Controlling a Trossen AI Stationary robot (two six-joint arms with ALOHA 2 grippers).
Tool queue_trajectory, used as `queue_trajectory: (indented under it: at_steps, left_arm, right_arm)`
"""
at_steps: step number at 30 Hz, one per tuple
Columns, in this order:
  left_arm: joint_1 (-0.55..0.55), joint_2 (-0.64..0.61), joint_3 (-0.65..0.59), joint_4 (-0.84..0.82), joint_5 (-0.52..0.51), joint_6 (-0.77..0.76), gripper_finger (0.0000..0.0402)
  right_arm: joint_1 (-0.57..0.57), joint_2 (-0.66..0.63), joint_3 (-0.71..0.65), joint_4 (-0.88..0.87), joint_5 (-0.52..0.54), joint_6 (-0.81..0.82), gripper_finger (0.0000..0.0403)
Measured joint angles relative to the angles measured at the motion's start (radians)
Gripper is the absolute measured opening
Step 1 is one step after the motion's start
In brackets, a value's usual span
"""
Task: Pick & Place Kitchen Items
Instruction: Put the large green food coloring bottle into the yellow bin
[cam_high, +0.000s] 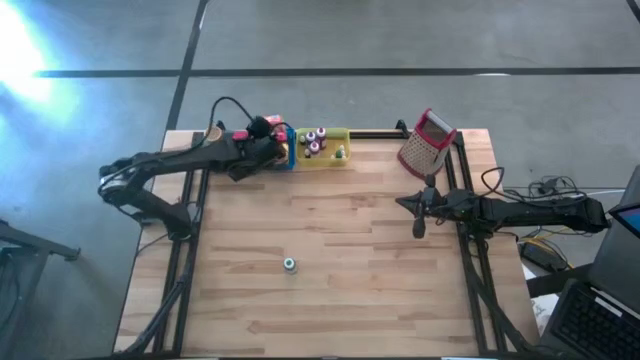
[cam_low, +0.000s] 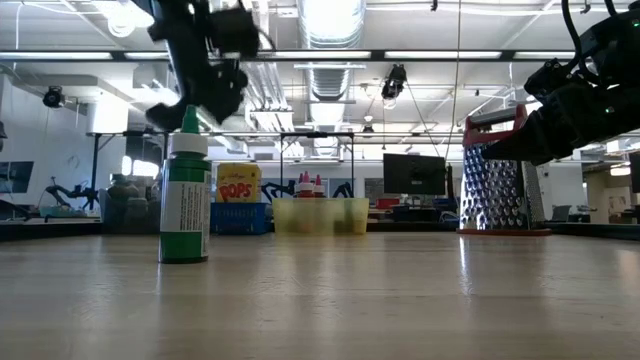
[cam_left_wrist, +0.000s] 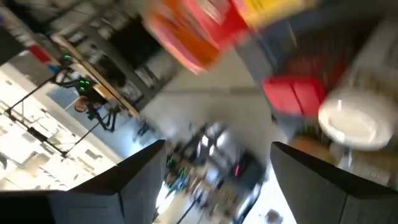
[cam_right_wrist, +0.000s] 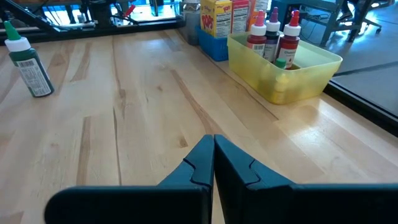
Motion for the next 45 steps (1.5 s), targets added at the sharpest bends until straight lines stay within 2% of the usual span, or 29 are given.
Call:
queue_trajectory:
  at_steps: [8, 12, 15, 22, 28, 32, 36, 45]
  left_arm:
    - [-0.188, -0.11, 0.067, 0.037, 0.229, -0.408, 0.0291]
    - [-0.268, -0.135, 0.08, 0.078, 0.305, -0.779, 0.0291]
    - [-0.308, -0.142, 0.085, 0.111, 0.416, -0.996, 0.0291]
    - [-0.364, -0.128, 0.085, 0.154, 0.828, -1.149, 0.0291]
    - [-0.377, -0.098, 0.07, 0.188, 1.072, -1.269, 0.0291]
    - [-0.379, -0.058, 0.07, 0.174, 1.102, -1.379, 0.0291]
    - [-0.441, -0.039, 0.068, 0.125, 1.127, -1.394, 0.0291]
    - [-0.681, -0.032, 0.07, 0.116, 0.968, -1.389, 0.0291]
  right_arm:
    - [0.0, 0.0, 0.0, 0.0, 0.0, 0.0, 0.0008]
    - [0.0, 0.0, 0.0, 0.0, 0.0, 0.0, 0.0008]
    - [0.0, 0.0, 0.0, 0.0, 0.0, 0.0, 0.0008]
    - [0.0, 0.0, 0.0, 0.0, 0.0, 0.0, 0.0008]
    - [0.0, 0.0, 0.0, 0.0, 0.0, 0.0, 0.0008]
    - [0.0, 0.0, 0.0, 0.0, 0.0, 0.0, 0.0008]
    - [0.0, 0.0, 0.0, 0.0, 0.0, 0.0, 0.0008]
    - [0.0, 0.0, 0.0, 0.0, 0.0, 0.0, 0.0008]
